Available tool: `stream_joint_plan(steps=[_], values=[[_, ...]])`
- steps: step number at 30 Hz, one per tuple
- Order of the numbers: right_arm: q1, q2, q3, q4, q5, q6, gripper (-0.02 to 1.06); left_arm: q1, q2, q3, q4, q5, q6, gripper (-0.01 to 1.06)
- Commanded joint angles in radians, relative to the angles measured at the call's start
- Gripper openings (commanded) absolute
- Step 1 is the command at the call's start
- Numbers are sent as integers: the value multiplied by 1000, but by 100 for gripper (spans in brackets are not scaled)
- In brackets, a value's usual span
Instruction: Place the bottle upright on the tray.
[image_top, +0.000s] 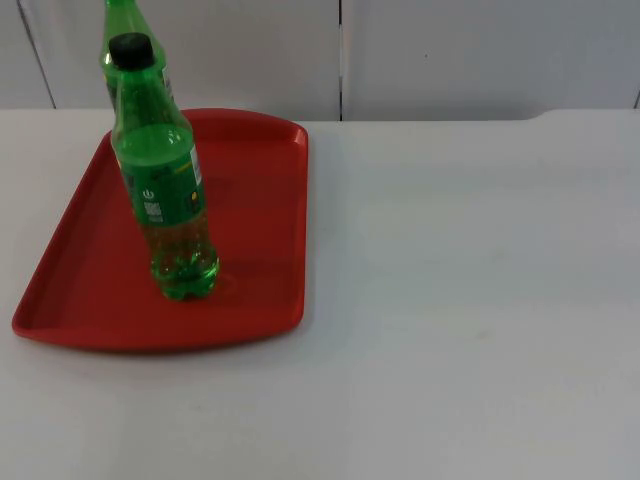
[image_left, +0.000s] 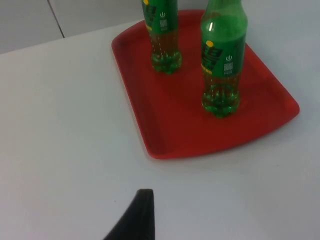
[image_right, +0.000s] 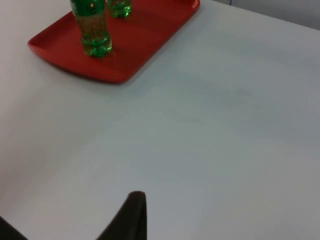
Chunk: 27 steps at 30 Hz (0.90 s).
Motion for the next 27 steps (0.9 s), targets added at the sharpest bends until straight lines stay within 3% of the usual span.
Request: stream_joint_plan(steps=[1, 14, 27], values=[[-29, -3, 4, 3, -12, 0, 105, -7, -4, 4, 6, -3, -6, 105], [-320, -3, 4, 4, -14, 8, 105, -7, -4, 4, 6, -3, -6, 105], [-525, -3, 4, 4, -14, 8, 105, -7, -4, 4, 6, -3, -6, 105]])
